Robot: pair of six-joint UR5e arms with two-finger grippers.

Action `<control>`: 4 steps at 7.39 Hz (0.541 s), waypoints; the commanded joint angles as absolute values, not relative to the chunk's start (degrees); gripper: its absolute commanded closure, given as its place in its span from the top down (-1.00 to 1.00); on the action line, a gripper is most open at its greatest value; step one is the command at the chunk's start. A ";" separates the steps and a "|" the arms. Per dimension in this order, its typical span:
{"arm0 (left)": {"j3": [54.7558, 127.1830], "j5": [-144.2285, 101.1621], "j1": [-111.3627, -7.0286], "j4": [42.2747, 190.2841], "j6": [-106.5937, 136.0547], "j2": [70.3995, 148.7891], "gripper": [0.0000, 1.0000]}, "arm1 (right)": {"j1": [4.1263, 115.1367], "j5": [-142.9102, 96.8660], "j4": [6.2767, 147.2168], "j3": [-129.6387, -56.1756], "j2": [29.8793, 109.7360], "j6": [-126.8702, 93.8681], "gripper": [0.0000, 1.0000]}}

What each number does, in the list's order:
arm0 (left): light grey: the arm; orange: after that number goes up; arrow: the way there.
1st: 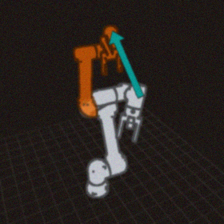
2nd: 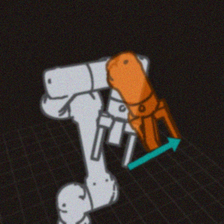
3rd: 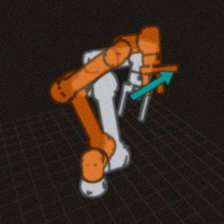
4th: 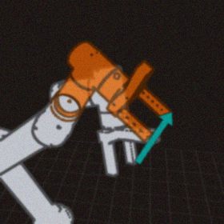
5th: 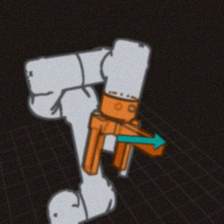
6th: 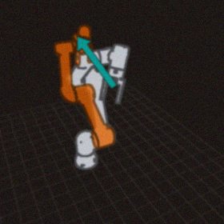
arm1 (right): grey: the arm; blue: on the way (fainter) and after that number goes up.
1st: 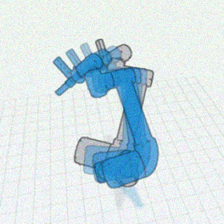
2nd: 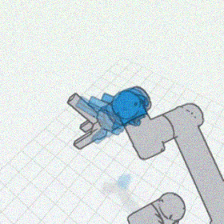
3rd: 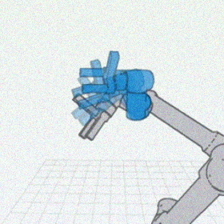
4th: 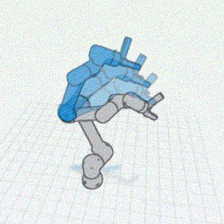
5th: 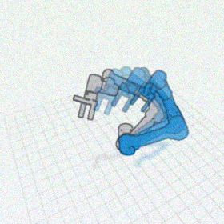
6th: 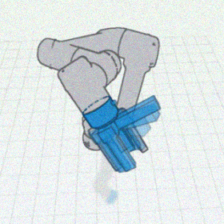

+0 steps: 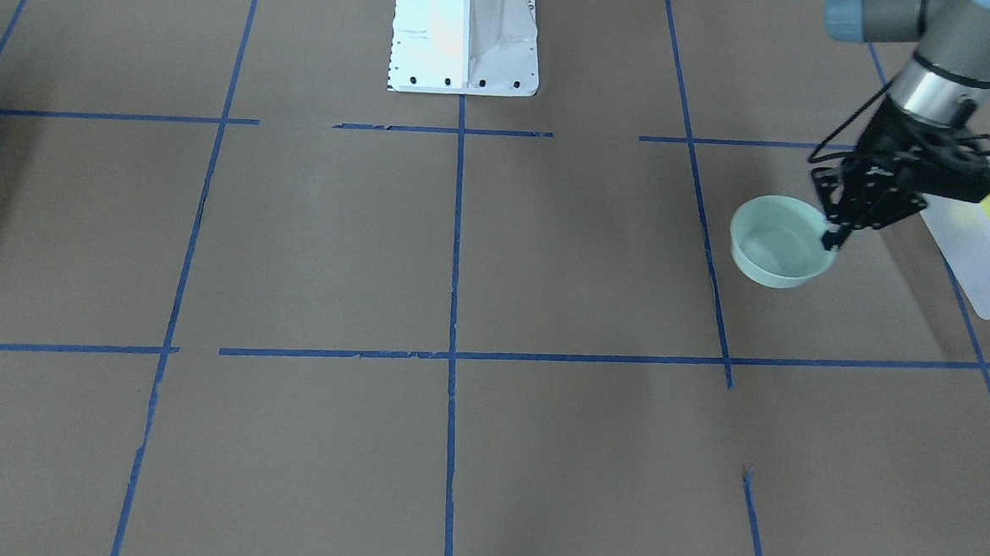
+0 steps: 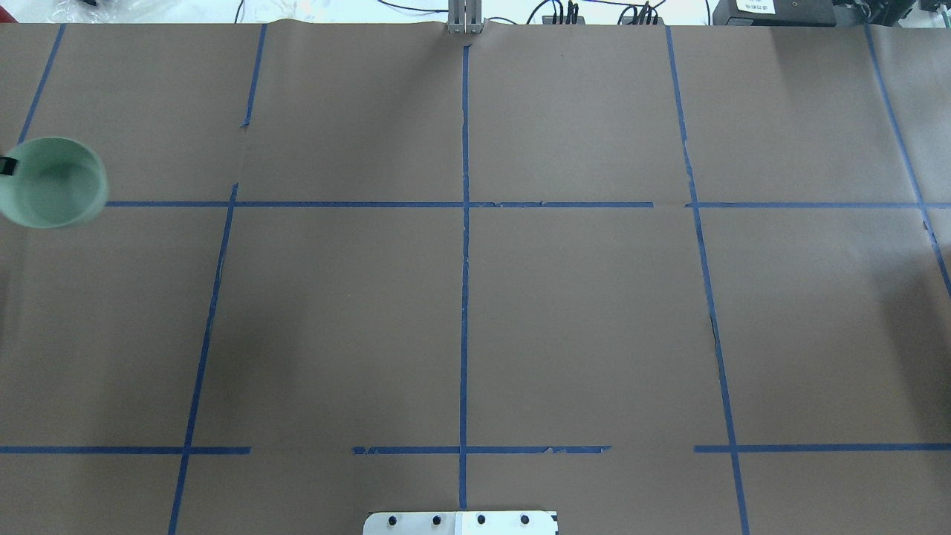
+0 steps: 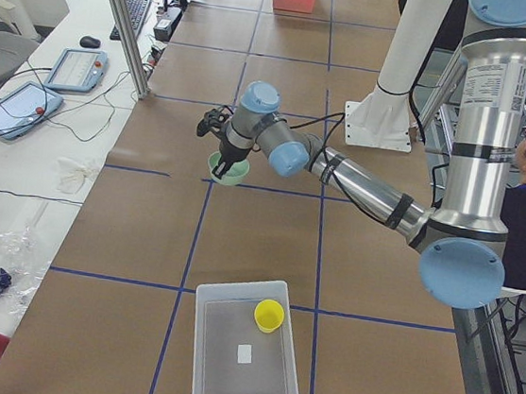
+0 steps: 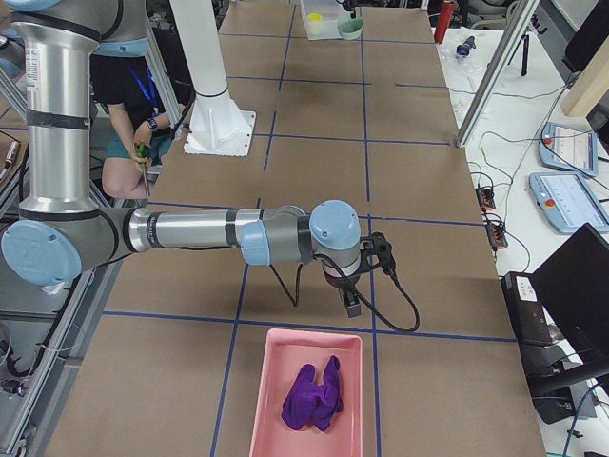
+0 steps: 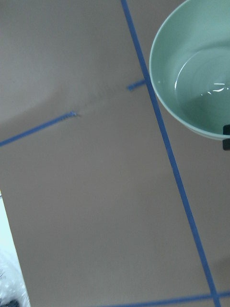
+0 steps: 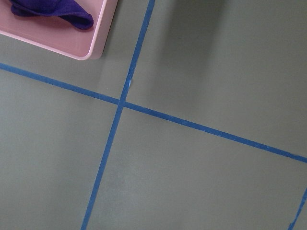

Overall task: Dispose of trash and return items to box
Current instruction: 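Carry the pale green bowl off the table toward the clear box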

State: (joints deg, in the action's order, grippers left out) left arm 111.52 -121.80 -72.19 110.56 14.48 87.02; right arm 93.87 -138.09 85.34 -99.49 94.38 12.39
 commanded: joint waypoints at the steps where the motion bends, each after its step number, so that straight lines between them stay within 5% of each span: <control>1: 98.16 -128.21 -90.10 111.00 -17.43 84.82 -1.00 | 93.87 -138.16 85.34 -99.49 94.39 12.39 1.00; 4: 85.83 -128.58 -95.71 123.03 -26.90 79.75 -1.00 | 93.78 -138.16 85.08 -99.49 94.48 12.39 1.00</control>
State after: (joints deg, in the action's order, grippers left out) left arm 91.32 -128.34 -94.25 114.63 -24.65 82.86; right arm 93.84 -138.14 85.28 -99.49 94.42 12.39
